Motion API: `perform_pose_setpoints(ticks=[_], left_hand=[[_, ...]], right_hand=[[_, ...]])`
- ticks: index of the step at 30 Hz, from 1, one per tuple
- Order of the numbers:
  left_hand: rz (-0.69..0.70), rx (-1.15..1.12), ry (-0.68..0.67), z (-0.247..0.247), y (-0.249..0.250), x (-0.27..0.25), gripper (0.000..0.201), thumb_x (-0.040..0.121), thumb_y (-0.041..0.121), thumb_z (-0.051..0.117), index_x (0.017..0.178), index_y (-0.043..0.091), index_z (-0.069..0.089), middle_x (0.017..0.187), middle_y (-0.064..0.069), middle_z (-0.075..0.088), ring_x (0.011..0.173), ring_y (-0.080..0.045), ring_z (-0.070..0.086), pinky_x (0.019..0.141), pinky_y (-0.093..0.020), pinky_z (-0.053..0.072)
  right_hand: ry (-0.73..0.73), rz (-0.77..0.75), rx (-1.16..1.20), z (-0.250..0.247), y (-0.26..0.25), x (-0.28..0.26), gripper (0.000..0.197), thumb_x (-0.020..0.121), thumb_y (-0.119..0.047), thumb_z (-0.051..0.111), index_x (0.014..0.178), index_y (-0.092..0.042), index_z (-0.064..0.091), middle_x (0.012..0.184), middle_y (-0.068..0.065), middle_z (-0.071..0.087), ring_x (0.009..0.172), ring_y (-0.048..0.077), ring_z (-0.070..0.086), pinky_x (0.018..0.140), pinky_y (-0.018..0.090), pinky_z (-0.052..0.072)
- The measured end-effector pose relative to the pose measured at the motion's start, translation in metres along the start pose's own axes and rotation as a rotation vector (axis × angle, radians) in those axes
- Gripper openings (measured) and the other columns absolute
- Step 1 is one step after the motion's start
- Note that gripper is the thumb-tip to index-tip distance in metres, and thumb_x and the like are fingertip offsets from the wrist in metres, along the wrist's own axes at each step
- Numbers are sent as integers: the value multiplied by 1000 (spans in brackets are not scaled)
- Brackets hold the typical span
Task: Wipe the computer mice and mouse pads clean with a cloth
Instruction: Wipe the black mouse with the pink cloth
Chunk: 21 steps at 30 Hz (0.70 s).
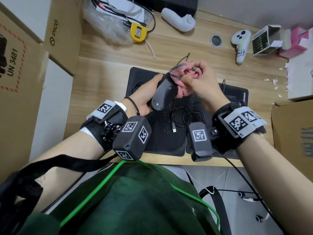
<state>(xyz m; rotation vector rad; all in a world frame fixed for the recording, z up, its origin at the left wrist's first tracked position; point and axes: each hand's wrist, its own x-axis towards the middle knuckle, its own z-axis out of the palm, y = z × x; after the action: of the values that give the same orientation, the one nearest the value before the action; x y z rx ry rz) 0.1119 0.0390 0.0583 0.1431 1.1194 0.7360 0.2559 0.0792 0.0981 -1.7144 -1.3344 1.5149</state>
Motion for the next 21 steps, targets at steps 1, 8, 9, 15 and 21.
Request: perform_pose_setpoints(ticks=[1,8,9,15,21], left_hand=[[-7,5,-1,2,-1,0,38,100,43,39,98,16,65,87,-4,71,68,-15,67,61,-22,53],[-2,-28,-3,0,13,0,36,100,37,39,85,14,62,68,-3,69,56,-13,66,52,-18,53],[8,-41,-10,-1,14,1,36,100,37,39,85,14,62,71,-4,69,61,-13,66,58,-20,54],[13,-22,-8,8,3,-2,36,101,39,38,89,16,64,71,0,72,56,-11,68,49,-16,51],[8,2,30,10,6,2,32,99,37,43,87,15,64,72,-3,69,53,-14,65,45,-16,48]], right_hand=[[7,-13,2,-2,-1,1,29,87,8,59,91,-18,49,99,3,66,69,1,67,58,17,53],[-62,53,-94,13,26,-9,26,82,-1,67,92,-22,56,99,4,70,86,20,70,83,48,57],[-77,45,-100,16,29,-10,26,82,-3,68,90,-24,56,98,4,70,85,18,69,84,49,57],[-1,32,-21,-1,13,2,30,81,5,64,88,-22,55,99,0,68,92,23,70,85,41,58],[37,-9,47,0,14,2,29,83,7,62,86,-20,53,95,-9,65,91,16,69,71,35,59]])
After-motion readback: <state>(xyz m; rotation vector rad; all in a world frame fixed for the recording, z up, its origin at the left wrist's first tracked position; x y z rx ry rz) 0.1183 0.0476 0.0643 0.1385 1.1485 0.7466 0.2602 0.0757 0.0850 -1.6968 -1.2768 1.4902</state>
